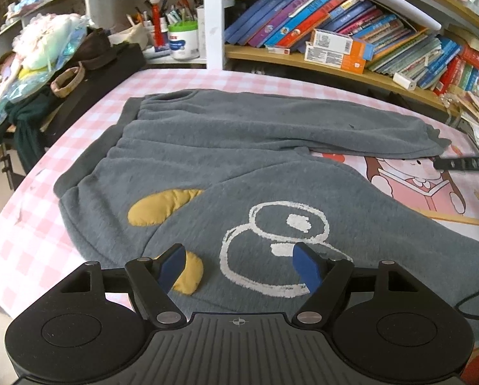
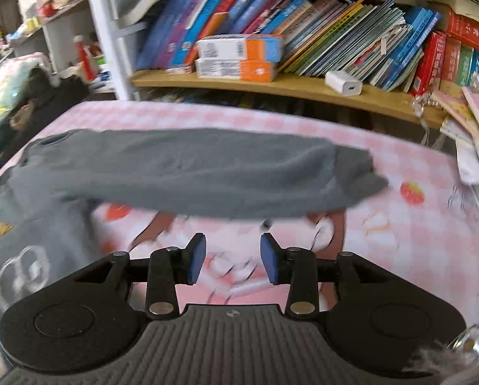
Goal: Fold clothes
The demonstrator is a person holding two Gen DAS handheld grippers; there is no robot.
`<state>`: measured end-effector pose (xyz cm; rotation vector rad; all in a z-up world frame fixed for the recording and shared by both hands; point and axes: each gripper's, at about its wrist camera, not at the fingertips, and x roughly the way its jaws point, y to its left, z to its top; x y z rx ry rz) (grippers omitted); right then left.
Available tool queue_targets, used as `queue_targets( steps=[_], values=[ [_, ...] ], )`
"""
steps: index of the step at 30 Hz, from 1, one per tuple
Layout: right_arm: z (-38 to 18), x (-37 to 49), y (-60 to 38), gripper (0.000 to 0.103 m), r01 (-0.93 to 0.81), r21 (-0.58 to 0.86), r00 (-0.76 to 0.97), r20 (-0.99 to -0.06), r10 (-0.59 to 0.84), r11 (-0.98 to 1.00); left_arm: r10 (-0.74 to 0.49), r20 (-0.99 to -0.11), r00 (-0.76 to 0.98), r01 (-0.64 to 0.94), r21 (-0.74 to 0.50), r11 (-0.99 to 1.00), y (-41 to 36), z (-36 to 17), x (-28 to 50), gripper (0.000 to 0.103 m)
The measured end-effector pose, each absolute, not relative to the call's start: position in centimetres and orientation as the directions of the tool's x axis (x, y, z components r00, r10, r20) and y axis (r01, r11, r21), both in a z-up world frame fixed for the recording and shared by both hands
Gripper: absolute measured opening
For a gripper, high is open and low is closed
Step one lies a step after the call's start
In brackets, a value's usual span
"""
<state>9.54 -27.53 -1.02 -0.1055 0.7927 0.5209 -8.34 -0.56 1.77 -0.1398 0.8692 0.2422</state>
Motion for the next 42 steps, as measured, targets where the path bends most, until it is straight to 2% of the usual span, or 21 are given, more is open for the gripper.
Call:
queue_targets(
  steps=[9,19,26,32,42],
  values=[
    [-2.2,2.5,-27.5,0.039,-0.457,0.128,0.528,-0.758,0.384,0.880,0.102,-0.750,0.654,-0.200,-0.041,0.979,0.5,2.0,-7.0,0.076],
    [-2.6,-0.2,-27.2,0.042,-0.309,0.145,0.529,-0.795,0.296,0.940,0.028,-0.725,0.688,-0.097,-0.053,0.994,2.5,2.3,-5.9,0.077],
    [-2.5,-2.9,-24.9,0.044,-0.260,0.130,0.539,-0.802,0.256,0.957,0.028,-0.721,0.693,-0.109,-0.067,0.992,6.3,2.3,-6.6,0.077],
    [-2.6,-4.1,-25.6,0.045,-0.105,0.117,0.573,-0.805,0.156,0.988,0.040,-0.724,0.688,-0.128,-0.067,0.990,9.5,2.0,-7.1,0.077],
    [-3.1,-5.8,-29.5,0.044,0.169,0.106,0.592,-0.806,-0.015,0.980,0.145,-0.738,0.659,-0.325,-0.106,0.940,16.4,0.8,-9.3,0.077]
  ],
)
